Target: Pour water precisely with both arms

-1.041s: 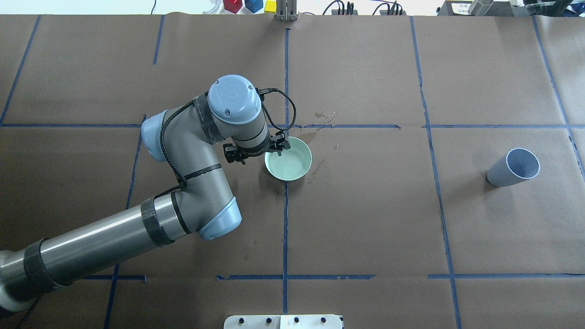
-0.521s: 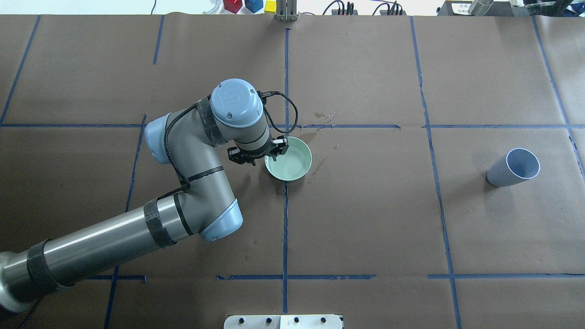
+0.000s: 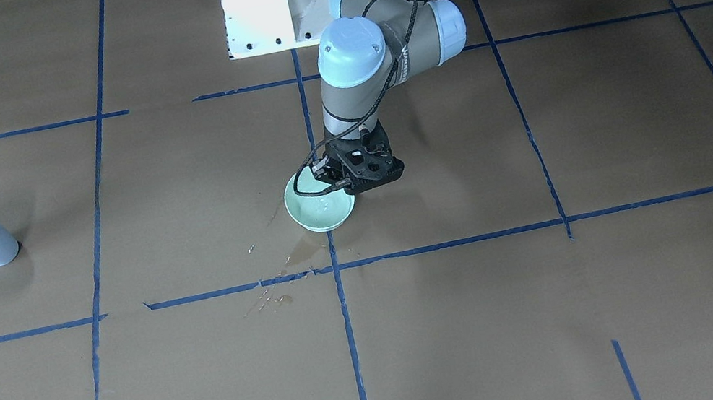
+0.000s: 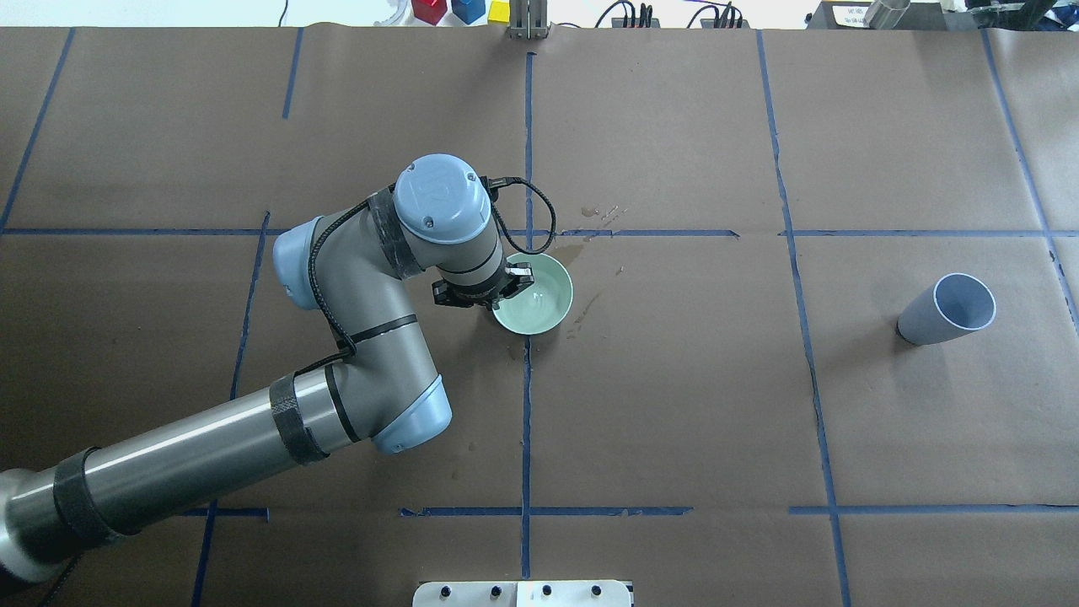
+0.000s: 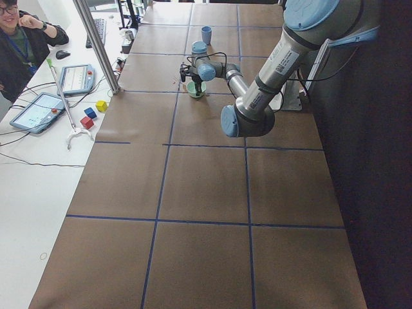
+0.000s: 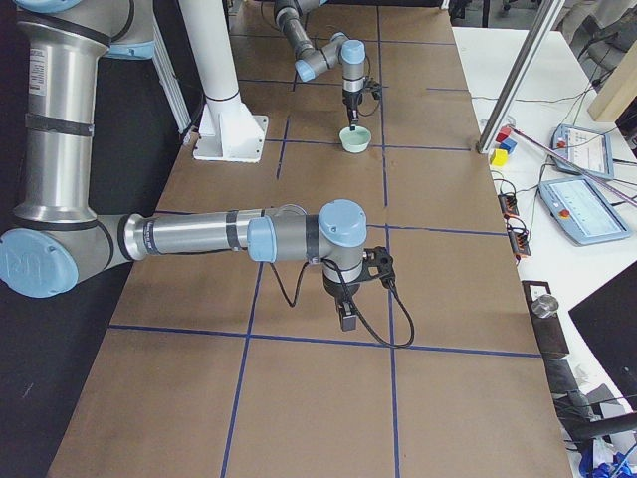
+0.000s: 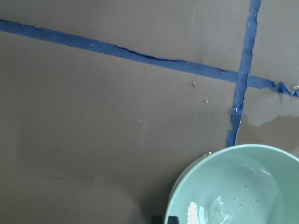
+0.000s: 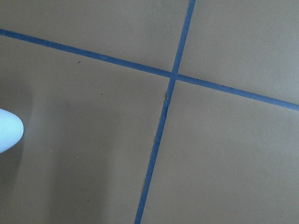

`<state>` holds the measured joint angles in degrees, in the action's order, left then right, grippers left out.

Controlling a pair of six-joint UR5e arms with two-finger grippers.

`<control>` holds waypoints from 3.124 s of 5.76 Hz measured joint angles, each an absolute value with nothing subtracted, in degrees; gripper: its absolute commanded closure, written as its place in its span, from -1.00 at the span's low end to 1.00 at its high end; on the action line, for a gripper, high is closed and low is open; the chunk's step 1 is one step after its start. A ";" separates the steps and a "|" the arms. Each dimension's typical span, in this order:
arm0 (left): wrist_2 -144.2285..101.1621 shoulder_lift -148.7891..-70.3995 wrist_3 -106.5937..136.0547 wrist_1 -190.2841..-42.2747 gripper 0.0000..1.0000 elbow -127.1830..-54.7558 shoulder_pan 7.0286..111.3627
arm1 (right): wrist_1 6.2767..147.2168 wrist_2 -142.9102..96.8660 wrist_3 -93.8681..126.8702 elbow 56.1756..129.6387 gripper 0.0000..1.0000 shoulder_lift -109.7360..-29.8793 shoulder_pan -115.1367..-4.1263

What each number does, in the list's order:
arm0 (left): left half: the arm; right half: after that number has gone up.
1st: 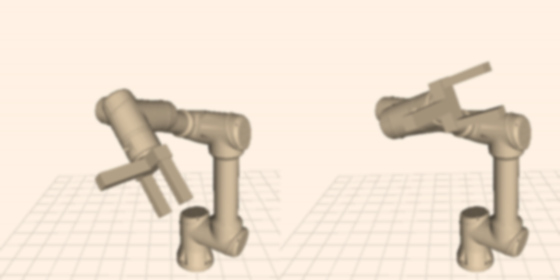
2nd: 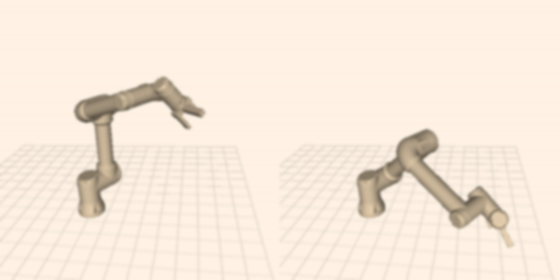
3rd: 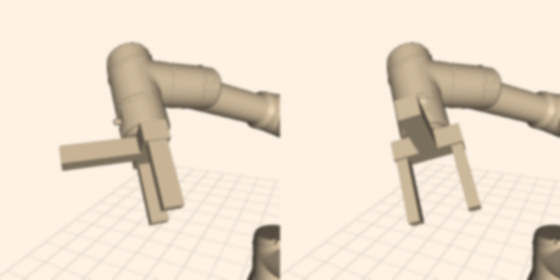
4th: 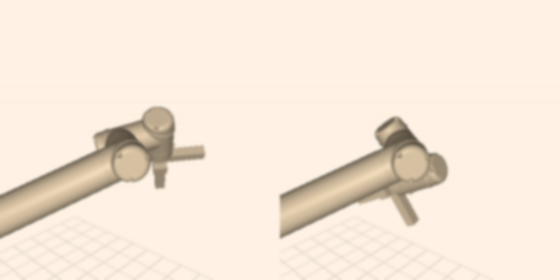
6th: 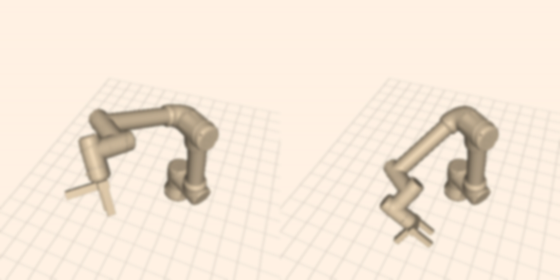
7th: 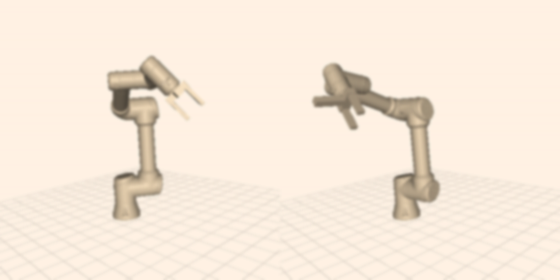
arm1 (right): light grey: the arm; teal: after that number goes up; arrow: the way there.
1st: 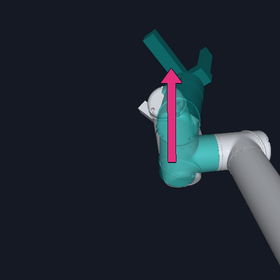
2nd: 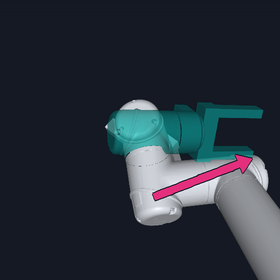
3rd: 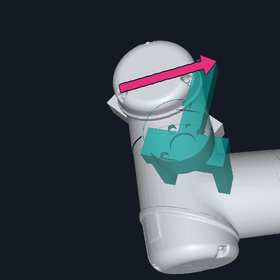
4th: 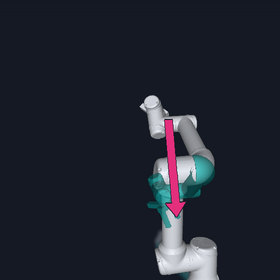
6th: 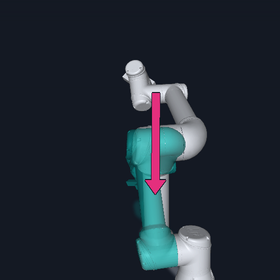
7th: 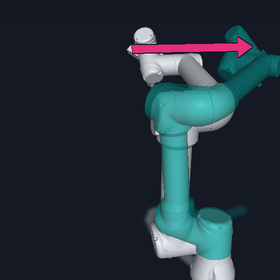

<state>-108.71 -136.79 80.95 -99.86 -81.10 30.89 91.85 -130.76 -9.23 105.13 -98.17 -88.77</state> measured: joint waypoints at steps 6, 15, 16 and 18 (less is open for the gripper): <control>-113.62 -133.87 80.91 -105.05 1.00 -85.52 35.28 | 91.83 -130.69 -9.23 105.16 -1.00 -98.21 -88.77; -136.41 -97.48 32.93 -106.63 1.00 -96.75 67.24 | 91.85 -130.78 -9.41 105.17 -1.00 -98.26 -88.77; -136.42 -94.12 30.61 -111.72 1.00 -94.46 67.86 | 91.84 -130.78 -9.40 105.18 -1.00 -98.26 -88.77; -136.46 -90.84 30.23 -125.27 1.00 -86.34 68.08 | 91.85 -130.78 -9.43 105.18 -1.00 -98.26 -88.77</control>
